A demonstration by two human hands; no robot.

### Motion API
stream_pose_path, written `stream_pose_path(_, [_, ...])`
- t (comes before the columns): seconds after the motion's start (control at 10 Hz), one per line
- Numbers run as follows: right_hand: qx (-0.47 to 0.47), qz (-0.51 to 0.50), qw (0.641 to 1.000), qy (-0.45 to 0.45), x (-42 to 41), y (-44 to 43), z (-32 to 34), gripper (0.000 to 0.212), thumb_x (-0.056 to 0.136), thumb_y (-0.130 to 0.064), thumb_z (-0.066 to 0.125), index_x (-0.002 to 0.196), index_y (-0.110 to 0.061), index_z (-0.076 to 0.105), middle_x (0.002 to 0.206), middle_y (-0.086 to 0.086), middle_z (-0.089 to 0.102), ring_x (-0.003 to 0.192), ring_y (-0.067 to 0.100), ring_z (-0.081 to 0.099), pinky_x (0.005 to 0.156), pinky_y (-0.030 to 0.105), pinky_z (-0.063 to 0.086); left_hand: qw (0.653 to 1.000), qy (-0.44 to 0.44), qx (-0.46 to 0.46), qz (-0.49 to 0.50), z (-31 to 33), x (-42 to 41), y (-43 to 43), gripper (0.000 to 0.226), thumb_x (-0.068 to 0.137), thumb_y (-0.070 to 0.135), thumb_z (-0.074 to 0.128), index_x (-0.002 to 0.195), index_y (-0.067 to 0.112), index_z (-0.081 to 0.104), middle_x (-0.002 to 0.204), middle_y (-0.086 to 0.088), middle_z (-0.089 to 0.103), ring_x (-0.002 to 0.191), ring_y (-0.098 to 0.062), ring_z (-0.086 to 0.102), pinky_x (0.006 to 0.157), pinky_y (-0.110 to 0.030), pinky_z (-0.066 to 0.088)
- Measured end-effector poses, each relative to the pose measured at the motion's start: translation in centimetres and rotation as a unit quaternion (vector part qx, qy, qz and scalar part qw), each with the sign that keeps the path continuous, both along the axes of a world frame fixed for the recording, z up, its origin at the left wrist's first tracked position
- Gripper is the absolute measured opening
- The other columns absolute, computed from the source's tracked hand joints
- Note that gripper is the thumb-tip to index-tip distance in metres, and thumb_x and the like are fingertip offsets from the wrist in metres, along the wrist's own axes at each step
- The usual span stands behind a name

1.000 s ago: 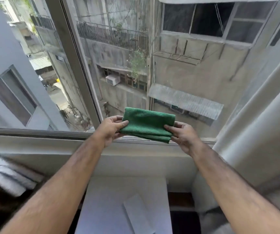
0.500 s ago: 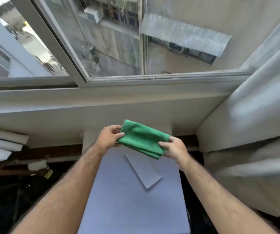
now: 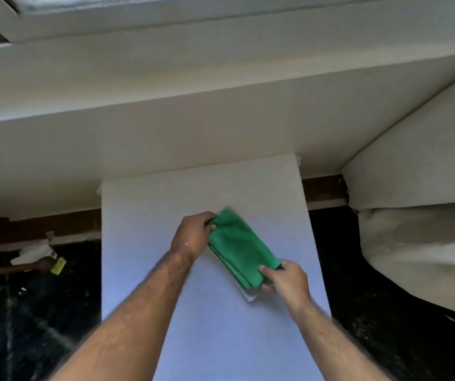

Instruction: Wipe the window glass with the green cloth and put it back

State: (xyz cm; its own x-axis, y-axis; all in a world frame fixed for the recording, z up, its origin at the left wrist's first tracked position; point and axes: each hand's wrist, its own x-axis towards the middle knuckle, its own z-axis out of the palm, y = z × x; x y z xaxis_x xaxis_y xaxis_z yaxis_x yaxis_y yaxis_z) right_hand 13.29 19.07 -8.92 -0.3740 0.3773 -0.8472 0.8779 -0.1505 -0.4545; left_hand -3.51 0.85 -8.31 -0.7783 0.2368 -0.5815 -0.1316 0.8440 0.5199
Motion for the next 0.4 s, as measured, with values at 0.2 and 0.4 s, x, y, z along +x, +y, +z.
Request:
stream_pose_path(0.2, [0.048,0.064,0.996,-0.028,0.0,-0.4,-2.9,0.017,0.093,-0.024,0.082,0.097,-0.008,0.080,0.078,0.005,0.082,0.057,0.013,0.079,0.053,0.019,0.061,0.990,0.077,-0.078,-0.090,-3.8,0.4,1.0,0.036,0.103,0.022,0.056,0.139,0.022,0.063,0.126,-0.008,0.072,0.111,-0.029,0.067,0.092,-0.039,0.057])
stream_pose_path(0.4, [0.279,0.432,0.851,-0.111,-0.9,0.7,-2.0,0.051,0.092,-0.075,0.060,0.091,-0.024,0.064,0.065,-0.011,0.044,0.068,0.019,0.057,0.050,0.027,0.030,0.931,0.200,-0.202,-0.229,-3.9,1.1,2.1,0.034,0.100,0.024,0.061,0.133,0.019,0.059,0.120,-0.005,0.065,0.106,-0.028,0.059,0.071,-0.036,0.041])
